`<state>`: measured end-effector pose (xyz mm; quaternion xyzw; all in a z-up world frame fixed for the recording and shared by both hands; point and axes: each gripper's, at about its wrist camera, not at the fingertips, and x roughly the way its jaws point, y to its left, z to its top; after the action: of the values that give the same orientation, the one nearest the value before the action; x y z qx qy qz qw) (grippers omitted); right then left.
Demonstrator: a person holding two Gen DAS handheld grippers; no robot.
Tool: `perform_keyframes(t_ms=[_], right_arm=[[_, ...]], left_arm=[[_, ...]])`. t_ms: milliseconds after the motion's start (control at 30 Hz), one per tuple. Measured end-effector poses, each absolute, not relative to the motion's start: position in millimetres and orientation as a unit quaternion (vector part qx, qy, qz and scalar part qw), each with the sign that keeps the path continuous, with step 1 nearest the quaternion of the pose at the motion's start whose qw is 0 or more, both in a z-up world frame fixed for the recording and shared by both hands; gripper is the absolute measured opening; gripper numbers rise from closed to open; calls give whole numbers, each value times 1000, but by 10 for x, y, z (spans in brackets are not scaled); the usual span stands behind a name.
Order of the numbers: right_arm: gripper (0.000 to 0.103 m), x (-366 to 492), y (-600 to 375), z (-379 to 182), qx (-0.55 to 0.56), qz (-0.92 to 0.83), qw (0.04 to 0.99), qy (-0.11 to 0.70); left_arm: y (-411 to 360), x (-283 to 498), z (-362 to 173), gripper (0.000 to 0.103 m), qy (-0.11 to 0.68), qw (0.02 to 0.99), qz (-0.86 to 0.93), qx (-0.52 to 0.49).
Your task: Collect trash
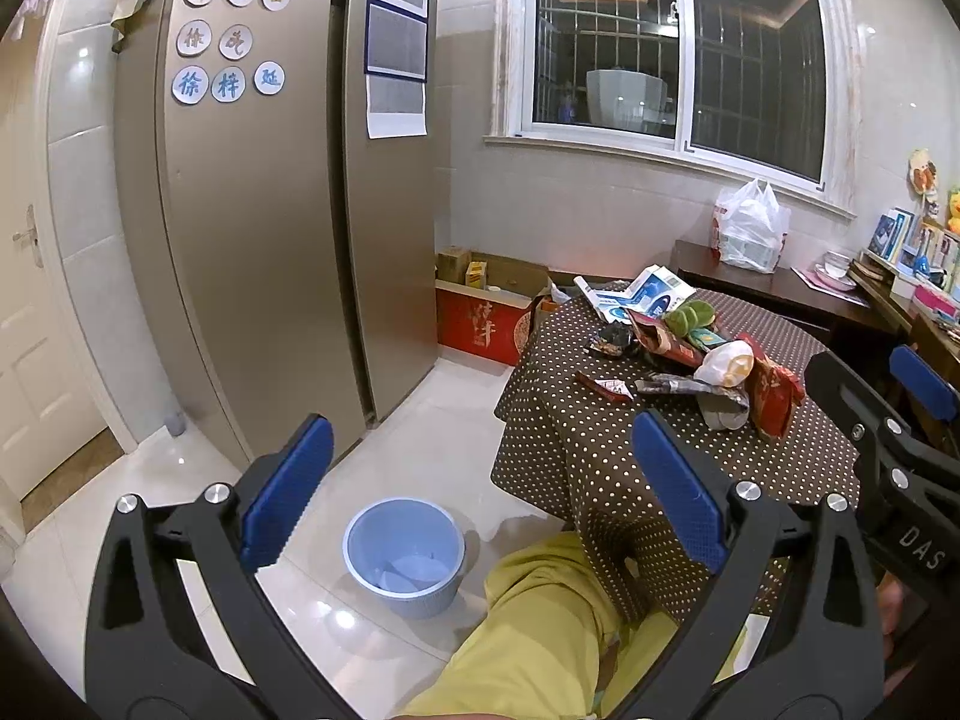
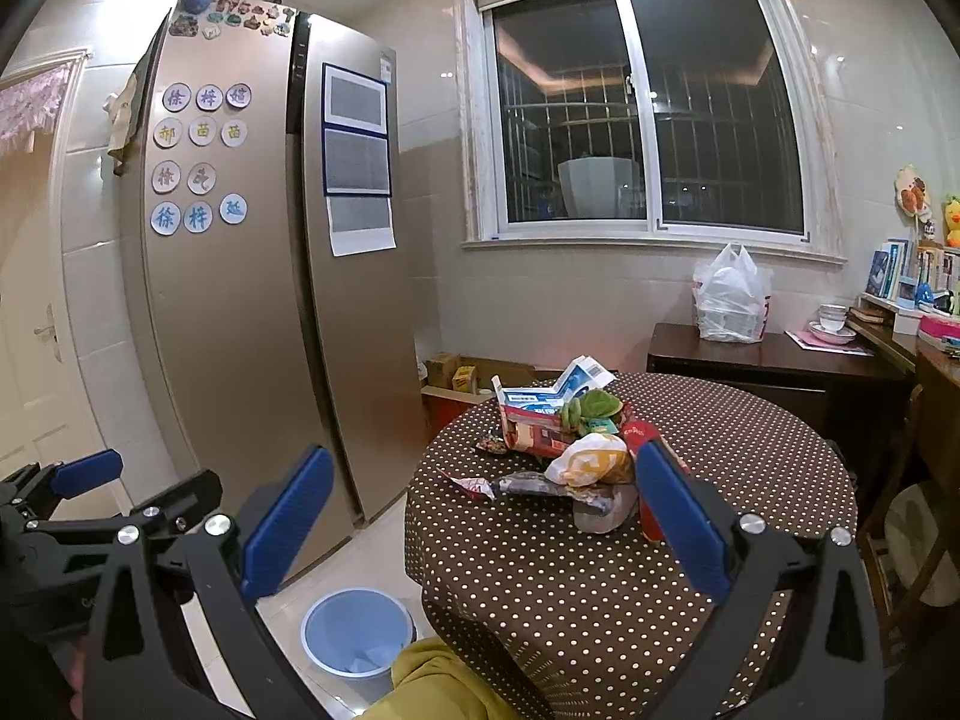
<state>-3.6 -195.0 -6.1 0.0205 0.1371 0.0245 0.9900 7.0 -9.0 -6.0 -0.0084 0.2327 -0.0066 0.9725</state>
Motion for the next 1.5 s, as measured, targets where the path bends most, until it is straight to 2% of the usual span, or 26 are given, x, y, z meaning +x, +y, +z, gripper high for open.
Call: perform_keyframes(t_ms=[1500], right_arm=[[99, 62, -1990, -100, 41, 34, 984, 169]], left_arm=[[-81, 81, -84, 97, 237, 971, 1, -6]])
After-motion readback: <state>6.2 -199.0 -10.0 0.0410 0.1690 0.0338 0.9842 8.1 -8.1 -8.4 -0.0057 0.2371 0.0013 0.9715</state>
